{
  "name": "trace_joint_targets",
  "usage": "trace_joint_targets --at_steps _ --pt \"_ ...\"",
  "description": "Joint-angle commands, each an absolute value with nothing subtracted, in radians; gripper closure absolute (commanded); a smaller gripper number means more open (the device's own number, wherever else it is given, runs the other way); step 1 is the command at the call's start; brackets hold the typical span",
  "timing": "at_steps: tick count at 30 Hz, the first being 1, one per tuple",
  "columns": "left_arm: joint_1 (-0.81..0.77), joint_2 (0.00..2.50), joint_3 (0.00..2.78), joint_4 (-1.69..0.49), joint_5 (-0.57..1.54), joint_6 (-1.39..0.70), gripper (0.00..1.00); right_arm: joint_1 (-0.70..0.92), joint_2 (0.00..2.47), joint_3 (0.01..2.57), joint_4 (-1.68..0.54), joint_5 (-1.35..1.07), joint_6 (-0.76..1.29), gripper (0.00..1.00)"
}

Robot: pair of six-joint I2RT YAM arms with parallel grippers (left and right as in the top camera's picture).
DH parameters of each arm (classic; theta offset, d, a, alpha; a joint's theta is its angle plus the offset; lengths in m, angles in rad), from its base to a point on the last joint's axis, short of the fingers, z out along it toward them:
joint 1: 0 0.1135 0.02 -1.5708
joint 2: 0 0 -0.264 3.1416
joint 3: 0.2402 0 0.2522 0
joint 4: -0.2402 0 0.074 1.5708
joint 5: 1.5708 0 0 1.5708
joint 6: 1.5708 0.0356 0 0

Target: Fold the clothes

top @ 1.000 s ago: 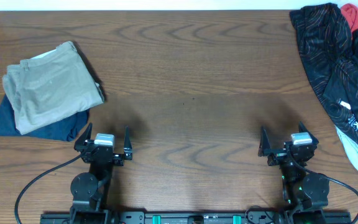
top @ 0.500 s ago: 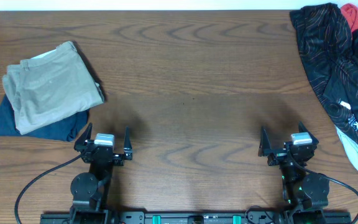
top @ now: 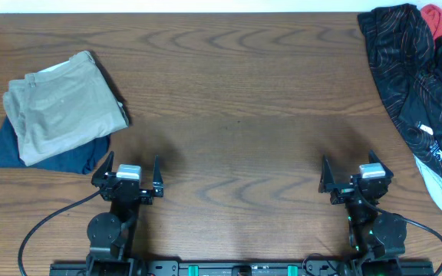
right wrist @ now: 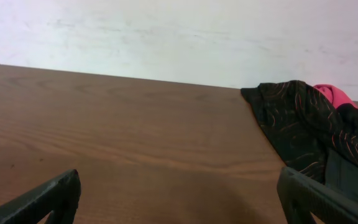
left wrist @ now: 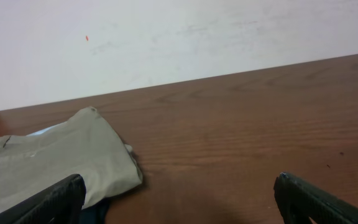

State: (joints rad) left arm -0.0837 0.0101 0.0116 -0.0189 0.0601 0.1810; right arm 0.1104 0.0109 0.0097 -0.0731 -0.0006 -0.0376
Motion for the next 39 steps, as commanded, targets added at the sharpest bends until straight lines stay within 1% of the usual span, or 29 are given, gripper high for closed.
trace_joint_targets --at_steps 1,7,12,16,20,24,31,35,39 --pt "-0.079 0.004 0.004 -0.065 0.059 0.187 0.02 0.104 0.007 0.006 -0.073 -0.004 -0.039 0.01" --pt "-0.079 0.004 0.004 -0.040 0.060 0.180 0.02 0.104 0.007 0.006 -0.063 -0.025 -0.038 0.01" --pt "-0.079 0.004 0.007 -0.053 0.067 0.085 0.02 0.104 0.007 0.006 -0.068 -0.038 -0.036 0.01" --pt "-0.079 0.007 0.051 -0.124 0.067 0.023 0.02 0.104 0.014 0.012 -0.069 -0.030 0.014 0.01" --pt "-0.079 0.035 0.137 -0.246 0.072 -0.048 0.02 0.104 0.047 0.039 -0.084 -0.030 0.022 0.01" --pt "-0.079 0.106 0.247 -0.364 0.112 -0.074 0.02 0.104 0.130 0.109 -0.155 -0.025 0.022 0.01" --pt "-0.079 0.336 0.447 -0.507 0.132 -0.097 0.02 0.103 0.419 0.286 -0.203 -0.019 0.029 0.01" --pt "-0.079 0.496 0.570 -0.604 0.154 -0.103 0.02 0.101 0.656 0.421 -0.254 -0.010 0.028 0.01" --pt "-0.079 0.641 0.686 -0.712 0.176 -0.103 0.02 0.062 0.940 0.587 -0.334 -0.041 0.030 0.01"
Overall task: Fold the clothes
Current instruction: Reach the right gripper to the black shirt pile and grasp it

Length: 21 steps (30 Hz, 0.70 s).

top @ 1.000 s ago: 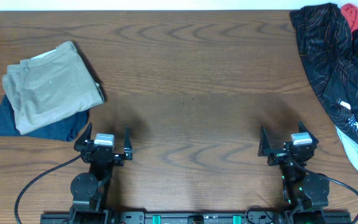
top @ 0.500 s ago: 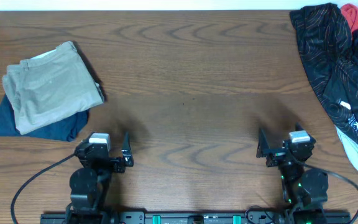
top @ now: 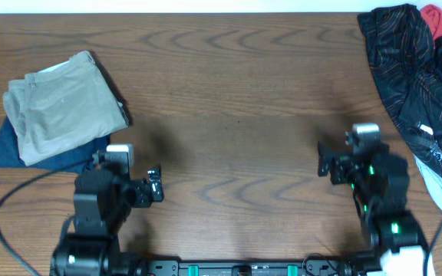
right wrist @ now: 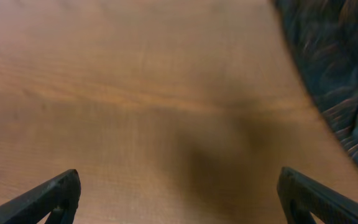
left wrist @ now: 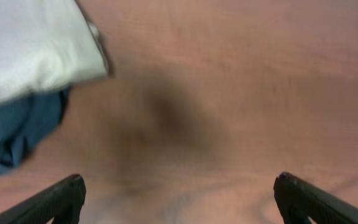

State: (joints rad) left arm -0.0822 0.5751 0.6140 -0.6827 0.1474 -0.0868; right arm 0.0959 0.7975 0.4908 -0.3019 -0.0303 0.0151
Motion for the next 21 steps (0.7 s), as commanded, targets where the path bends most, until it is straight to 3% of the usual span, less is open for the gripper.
trace_joint_targets --at_steps 1,7,13,21 --pt "-0.079 0.671 0.706 -0.731 0.176 -0.103 0.02 0.044 1.018 0.640 -0.366 -0.049 0.029 0.01" --pt "-0.079 0.770 0.726 -0.744 0.176 -0.103 0.02 -0.049 1.387 0.929 -0.455 -0.099 0.029 0.01" --pt "-0.079 0.820 0.726 -0.744 0.176 -0.103 0.02 -0.115 1.561 0.986 -0.199 0.034 0.029 0.01" --pt "-0.079 0.844 0.726 -0.744 0.176 -0.103 0.02 -0.255 1.736 0.986 -0.071 0.214 0.029 0.19"
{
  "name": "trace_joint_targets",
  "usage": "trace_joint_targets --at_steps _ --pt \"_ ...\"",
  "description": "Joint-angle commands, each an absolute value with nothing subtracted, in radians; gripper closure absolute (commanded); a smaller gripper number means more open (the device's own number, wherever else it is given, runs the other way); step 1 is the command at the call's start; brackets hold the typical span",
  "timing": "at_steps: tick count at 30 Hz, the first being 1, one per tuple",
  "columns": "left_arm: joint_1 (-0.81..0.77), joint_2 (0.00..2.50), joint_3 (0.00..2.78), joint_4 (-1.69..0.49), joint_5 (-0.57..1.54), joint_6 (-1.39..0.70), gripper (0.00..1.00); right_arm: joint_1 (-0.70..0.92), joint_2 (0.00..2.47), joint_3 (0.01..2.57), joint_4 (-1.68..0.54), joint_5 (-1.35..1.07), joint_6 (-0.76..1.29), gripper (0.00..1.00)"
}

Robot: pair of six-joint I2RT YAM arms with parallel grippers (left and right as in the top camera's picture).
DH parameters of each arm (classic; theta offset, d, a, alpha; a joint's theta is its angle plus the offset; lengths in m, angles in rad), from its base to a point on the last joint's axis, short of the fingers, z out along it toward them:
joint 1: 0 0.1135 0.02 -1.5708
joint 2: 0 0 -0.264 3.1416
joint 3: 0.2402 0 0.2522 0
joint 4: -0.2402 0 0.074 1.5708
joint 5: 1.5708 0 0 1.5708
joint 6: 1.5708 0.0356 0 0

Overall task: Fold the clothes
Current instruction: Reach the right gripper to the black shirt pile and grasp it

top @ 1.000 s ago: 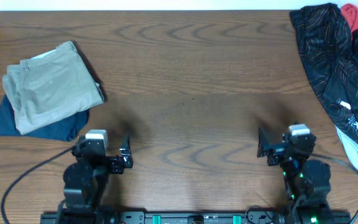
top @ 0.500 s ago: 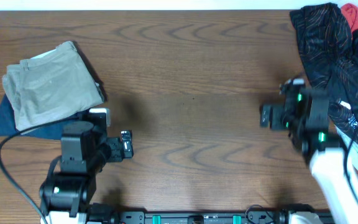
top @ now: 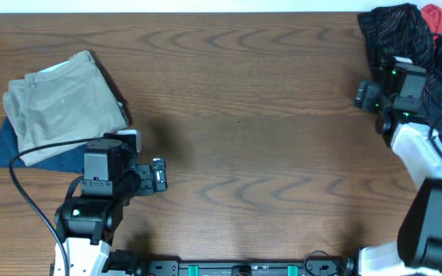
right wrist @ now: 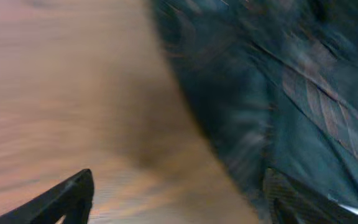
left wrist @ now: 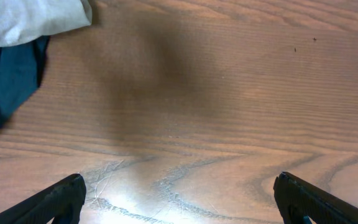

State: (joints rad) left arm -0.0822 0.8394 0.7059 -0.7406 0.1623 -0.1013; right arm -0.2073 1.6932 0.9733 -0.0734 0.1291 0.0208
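Note:
A heap of unfolded clothes lies at the table's right edge: a black patterned garment (top: 394,46), a red piece (top: 440,19) and a white piece (top: 436,172). My right gripper (top: 374,96) hangs open at the heap's left border; the blurred right wrist view shows the dark patterned cloth (right wrist: 278,93) just ahead, nothing between the fingers. At the left a folded khaki garment (top: 60,103) rests on a folded navy one (top: 41,157). My left gripper (top: 133,178) is open over bare wood, right of that stack; the navy cloth (left wrist: 5,81) shows in the left wrist view's corner.
The brown wooden table (top: 236,115) spans the view, with a white wall strip along its far edge. A black cable (top: 21,199) loops from the left arm at the front left. The right arm's white body (top: 420,153) lies over the heap's lower part.
My right gripper has moved from the table's lower right up to the left edge of the black garment heap. My left gripper shifted slightly right and forward; both remain open.
Both arms first sat parked at the front edge, grippers open and looking across the table. Then each was raised and tilted down over bare wood. Now the right gripper is at the unfolded heap, while the left hovers beside the folded stack.

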Motion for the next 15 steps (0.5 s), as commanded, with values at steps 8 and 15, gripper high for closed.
trace_joint_targets --at_steps 8,15 --pt "-0.079 0.849 0.726 -0.743 0.175 -0.103 0.02 -0.369 1.806 0.986 -0.063 0.214 0.029 0.34" --pt "-0.079 0.849 0.726 -0.743 0.175 -0.103 0.02 -0.420 1.835 0.985 -0.080 0.192 0.029 0.36"
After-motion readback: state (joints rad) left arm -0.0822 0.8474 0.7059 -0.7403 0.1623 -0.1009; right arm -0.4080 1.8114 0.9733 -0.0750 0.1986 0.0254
